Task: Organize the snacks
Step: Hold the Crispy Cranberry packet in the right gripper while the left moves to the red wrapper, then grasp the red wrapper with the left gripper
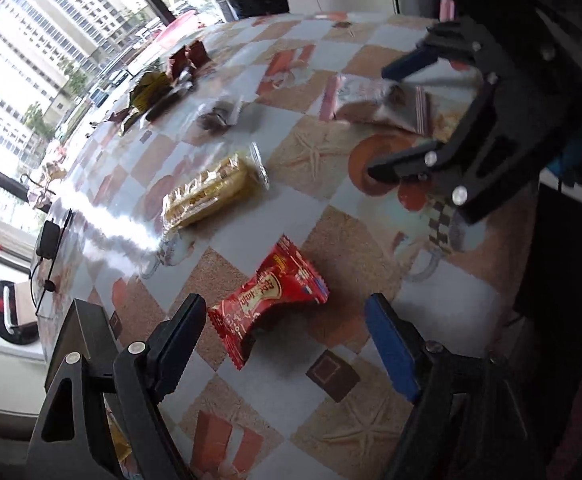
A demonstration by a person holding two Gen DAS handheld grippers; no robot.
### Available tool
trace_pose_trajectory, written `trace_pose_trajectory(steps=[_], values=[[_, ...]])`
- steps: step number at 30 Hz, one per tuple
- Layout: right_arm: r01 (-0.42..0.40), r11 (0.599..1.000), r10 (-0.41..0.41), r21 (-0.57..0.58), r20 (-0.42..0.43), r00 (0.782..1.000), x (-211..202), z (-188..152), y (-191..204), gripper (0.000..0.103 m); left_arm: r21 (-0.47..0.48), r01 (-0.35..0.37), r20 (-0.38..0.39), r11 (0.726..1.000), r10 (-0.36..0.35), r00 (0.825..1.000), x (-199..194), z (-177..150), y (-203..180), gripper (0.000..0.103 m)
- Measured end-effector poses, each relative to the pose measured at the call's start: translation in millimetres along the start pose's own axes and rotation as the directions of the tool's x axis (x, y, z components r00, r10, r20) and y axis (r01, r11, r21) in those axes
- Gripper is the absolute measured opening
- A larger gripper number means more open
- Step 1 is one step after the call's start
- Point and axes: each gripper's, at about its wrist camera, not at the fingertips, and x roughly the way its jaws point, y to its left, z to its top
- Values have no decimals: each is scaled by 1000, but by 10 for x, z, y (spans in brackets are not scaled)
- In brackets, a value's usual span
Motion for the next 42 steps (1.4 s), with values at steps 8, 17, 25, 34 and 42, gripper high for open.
trace_pose_trajectory(steps=[8,17,25,34,42], values=[[0,1000,0,-4,9,1000,0,20,1,103,-245,-127,-13,961,127,992,208,38,375,84],[-1,1000,1,-5,9,1000,3,21,-1,103,-380,-36,-33,924,25,999,291,137,510,84],[-19,1000,18,-18,-76,997,68,146,-17,103,-642,62,-10,764,-89,996,373,-21,646,86],[-9,1000,4,-21,-210,978,128,343,-74,80,-651,73,3,755,-93,996,265,107,451,50],[-132,969,172,208,-186,967,-71,282,-418,40,-725,218,173,654,-133,976,-93,81,440,12]])
